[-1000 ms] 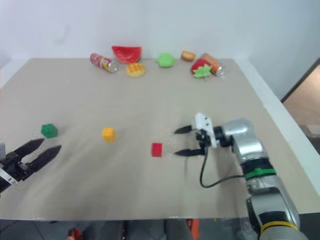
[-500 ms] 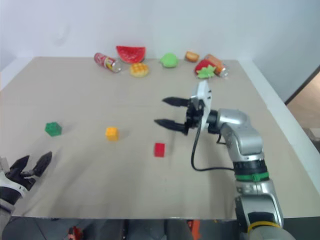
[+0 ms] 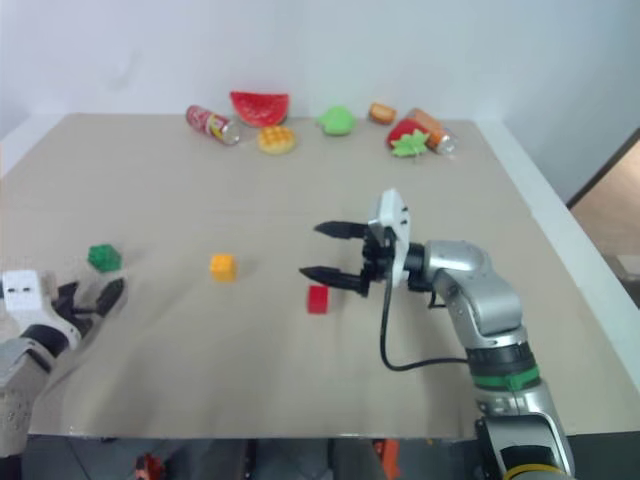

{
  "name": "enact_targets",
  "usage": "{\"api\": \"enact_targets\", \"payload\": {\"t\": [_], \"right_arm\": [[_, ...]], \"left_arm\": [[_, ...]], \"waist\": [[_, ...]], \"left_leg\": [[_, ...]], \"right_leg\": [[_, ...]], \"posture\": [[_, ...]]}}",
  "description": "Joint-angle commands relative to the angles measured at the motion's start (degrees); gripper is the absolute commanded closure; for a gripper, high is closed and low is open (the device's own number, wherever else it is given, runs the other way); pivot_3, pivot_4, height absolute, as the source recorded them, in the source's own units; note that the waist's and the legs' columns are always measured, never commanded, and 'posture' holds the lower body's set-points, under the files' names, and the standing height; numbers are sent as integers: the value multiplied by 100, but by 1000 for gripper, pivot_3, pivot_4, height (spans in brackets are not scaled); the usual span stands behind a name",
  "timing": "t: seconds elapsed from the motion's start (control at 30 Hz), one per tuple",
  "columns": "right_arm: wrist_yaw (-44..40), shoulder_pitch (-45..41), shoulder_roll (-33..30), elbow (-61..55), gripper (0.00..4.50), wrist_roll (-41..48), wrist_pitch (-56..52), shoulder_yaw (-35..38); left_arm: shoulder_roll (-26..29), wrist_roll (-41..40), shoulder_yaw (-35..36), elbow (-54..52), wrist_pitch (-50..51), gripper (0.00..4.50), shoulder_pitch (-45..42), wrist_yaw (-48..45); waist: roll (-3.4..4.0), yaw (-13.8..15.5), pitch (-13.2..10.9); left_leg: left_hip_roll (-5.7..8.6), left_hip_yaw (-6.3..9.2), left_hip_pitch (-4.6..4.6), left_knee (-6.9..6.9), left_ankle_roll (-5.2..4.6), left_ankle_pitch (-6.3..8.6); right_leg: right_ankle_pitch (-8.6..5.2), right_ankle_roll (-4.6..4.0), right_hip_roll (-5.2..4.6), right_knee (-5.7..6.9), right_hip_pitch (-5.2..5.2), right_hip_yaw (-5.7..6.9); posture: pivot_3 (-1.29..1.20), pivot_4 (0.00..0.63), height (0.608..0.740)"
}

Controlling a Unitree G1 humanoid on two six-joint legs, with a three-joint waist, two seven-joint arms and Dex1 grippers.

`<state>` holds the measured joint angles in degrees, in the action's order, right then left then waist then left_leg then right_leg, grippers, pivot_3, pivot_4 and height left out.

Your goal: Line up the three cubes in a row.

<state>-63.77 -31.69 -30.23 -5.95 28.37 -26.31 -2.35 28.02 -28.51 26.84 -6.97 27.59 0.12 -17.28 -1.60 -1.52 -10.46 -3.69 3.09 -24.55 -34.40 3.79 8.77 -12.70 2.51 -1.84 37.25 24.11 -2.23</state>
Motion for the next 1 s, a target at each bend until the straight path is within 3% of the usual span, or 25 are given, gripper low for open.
{"api": "enact_targets", "payload": {"t": [0.03, 0.77, 1.0], "right_arm": [[10, 30, -96, -54, 173, 59, 71, 138], [168, 195, -129, -180, 173, 173, 95, 174], [222, 208, -146, -134, 140, 86, 167, 164]], "left_arm": [[116, 216, 96, 210, -43, 0, -207, 203], [1, 843, -478, 1692, -325, 0, -1702, 218], [-57, 832, -463, 1760, -351, 2152, -1774, 205]], "waist": [[0, 2, 0], [0, 16, 0], [-1, 15, 0]], "left_leg": [[-1, 1, 0, 1, 0, 0], [0, 4, 2, -3, 18, -16], [0, 4, 0, -2, 18, -16]], "right_leg": [[0, 0, 4, 0, 1, 0], [21, 16, 4, 0, -6, -3], [21, 18, 6, -1, -5, -5]], "posture": [[0, 150, 740], [0, 150, 740], [0, 150, 740]]}}
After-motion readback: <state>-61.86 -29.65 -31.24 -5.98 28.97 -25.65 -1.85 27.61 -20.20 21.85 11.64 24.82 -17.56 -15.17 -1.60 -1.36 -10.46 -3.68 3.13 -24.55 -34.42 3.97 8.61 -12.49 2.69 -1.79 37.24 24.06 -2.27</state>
